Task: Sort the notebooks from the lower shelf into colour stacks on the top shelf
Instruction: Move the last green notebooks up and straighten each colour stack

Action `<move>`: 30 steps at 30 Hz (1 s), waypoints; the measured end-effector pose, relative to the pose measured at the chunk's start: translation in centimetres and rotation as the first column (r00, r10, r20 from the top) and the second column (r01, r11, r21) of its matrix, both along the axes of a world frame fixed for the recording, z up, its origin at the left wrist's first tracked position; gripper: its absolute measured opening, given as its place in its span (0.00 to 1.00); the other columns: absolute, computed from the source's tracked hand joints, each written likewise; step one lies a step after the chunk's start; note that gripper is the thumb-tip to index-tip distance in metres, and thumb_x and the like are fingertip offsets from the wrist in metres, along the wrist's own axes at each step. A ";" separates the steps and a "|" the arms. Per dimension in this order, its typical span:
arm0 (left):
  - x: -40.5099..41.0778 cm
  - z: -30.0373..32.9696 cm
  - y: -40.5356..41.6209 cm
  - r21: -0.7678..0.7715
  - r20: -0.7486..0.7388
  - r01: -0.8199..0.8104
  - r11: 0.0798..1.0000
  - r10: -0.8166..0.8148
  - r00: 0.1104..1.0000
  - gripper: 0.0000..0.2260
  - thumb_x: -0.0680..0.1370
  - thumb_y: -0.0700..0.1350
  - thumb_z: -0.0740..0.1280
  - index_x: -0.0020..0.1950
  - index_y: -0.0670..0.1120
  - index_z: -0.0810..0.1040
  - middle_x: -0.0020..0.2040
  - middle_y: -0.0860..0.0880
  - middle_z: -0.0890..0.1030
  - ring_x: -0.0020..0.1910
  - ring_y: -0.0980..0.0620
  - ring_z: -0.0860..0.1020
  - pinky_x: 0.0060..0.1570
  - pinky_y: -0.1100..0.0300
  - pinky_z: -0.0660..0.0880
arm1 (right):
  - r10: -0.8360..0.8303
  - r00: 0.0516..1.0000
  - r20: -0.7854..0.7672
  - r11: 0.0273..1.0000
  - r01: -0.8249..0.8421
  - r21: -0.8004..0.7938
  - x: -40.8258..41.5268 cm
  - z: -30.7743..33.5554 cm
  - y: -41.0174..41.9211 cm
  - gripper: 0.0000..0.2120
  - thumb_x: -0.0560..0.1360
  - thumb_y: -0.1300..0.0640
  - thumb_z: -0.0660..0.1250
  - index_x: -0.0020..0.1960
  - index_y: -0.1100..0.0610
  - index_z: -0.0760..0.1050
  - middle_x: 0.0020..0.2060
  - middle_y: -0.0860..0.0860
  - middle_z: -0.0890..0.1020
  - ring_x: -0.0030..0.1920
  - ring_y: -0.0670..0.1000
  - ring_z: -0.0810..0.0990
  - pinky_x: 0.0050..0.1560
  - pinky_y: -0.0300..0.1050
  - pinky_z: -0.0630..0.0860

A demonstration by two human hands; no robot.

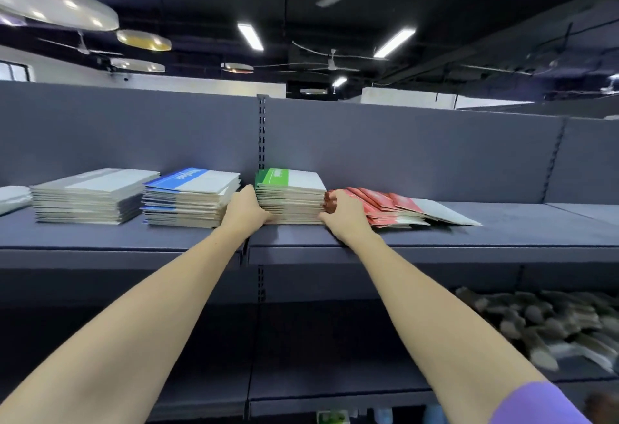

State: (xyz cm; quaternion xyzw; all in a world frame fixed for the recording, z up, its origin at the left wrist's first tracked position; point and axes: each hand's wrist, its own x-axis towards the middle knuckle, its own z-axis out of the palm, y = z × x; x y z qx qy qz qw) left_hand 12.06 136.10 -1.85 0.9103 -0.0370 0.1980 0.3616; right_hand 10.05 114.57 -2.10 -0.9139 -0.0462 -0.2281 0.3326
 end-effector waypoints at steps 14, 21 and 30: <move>-3.2 3.7 -14.1 0.536 0.233 0.110 0.837 -0.272 0.934 0.11 0.77 0.42 0.62 0.58 0.44 0.77 0.54 0.44 0.80 0.56 0.42 0.75 0.53 0.49 0.74 | -0.092 0.989 0.119 0.989 0.105 -0.107 -1.7 2.2 -13.1 0.12 0.75 0.59 0.63 0.55 0.53 0.80 0.53 0.52 0.81 0.55 0.55 0.78 0.58 0.49 0.74; -2.5 2.0 -19.3 0.455 0.009 0.159 0.876 -0.183 0.983 0.15 0.84 0.53 0.57 0.63 0.46 0.74 0.58 0.44 0.79 0.60 0.41 0.75 0.65 0.43 0.68 | -0.302 0.936 -0.182 0.909 0.225 -0.352 -0.8 1.3 -20.2 0.31 0.76 0.31 0.52 0.68 0.49 0.72 0.65 0.53 0.76 0.66 0.60 0.72 0.64 0.58 0.67; -0.7 0.1 -20.8 0.325 -0.115 0.023 0.945 0.015 0.993 0.20 0.83 0.56 0.53 0.73 0.51 0.68 0.67 0.42 0.75 0.71 0.42 0.66 0.69 0.49 0.64 | -0.270 0.915 -0.301 0.933 0.170 -0.319 0.6 2.0 -24.0 0.30 0.77 0.32 0.51 0.69 0.49 0.70 0.67 0.55 0.74 0.67 0.61 0.69 0.67 0.60 0.63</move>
